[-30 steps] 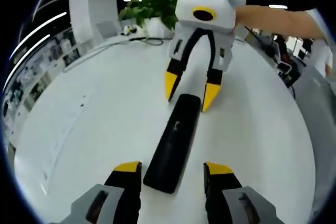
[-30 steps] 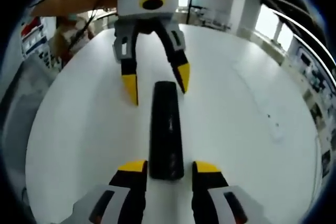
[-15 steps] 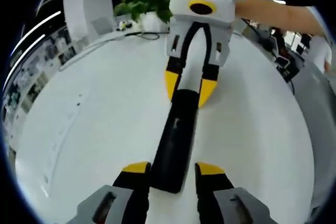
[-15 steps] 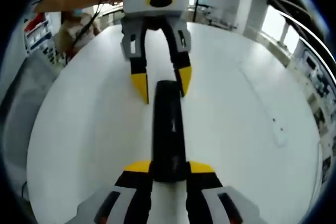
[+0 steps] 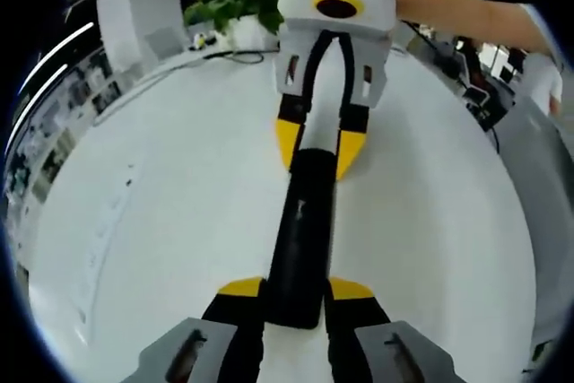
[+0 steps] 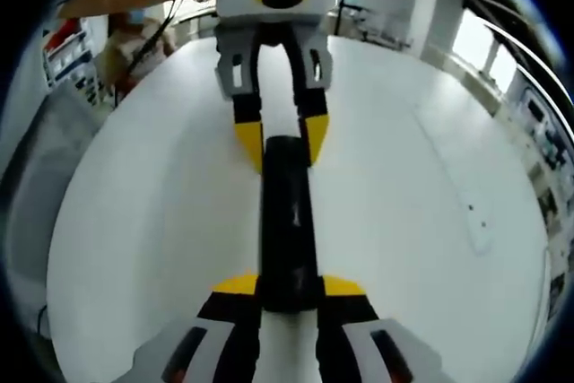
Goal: Press the specified remote control buttons in sequence, fully releasing each button before pressing the next.
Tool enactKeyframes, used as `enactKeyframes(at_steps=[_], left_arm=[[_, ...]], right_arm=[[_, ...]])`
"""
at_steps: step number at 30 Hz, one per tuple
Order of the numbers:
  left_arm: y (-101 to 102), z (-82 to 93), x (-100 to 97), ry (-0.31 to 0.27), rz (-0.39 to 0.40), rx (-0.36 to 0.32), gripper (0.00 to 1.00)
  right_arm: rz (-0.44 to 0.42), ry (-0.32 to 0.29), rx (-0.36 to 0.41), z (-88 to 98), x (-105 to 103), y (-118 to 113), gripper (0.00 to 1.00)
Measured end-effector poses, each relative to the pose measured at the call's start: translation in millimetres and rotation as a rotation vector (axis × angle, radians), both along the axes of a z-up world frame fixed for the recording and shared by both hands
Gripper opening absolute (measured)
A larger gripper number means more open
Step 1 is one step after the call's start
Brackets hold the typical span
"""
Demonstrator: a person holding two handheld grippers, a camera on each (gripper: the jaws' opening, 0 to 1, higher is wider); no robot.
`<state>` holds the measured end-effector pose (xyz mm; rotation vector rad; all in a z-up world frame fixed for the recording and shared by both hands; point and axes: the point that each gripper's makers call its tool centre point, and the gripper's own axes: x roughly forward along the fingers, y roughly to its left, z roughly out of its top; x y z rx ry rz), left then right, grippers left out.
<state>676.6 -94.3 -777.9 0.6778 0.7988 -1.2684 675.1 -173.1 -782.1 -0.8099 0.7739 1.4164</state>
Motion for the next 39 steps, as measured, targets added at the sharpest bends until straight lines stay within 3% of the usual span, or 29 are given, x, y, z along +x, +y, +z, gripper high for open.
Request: enactKeyframes(at_steps=[15,23,30,39], left_arm=[[3.1,1.0,-9.0,-0.018,0.0,-0.011,0.24],[0.4,12.8,-19.9,-0.036,0.004,-0.027,0.24],[-3.2,23.3,-43.6,-0.053,-0.001,-0.032,0.24],[-7.6,28.8,-89.0,-0.063,-0.001,-0.045,0.24]], right_arm=[[0.026,-0.038,-0.013,1.9,-6.1,1.6,0.19],[0.025,-0.059,-0.008,14.4,-17.4,-1.3,0.19],[0.016,-0.08,-0.005,25.5,-42.4,-5.0,0.19],[0.015,-0.089,0.0,30.5,-86.7,-9.1,0.19]])
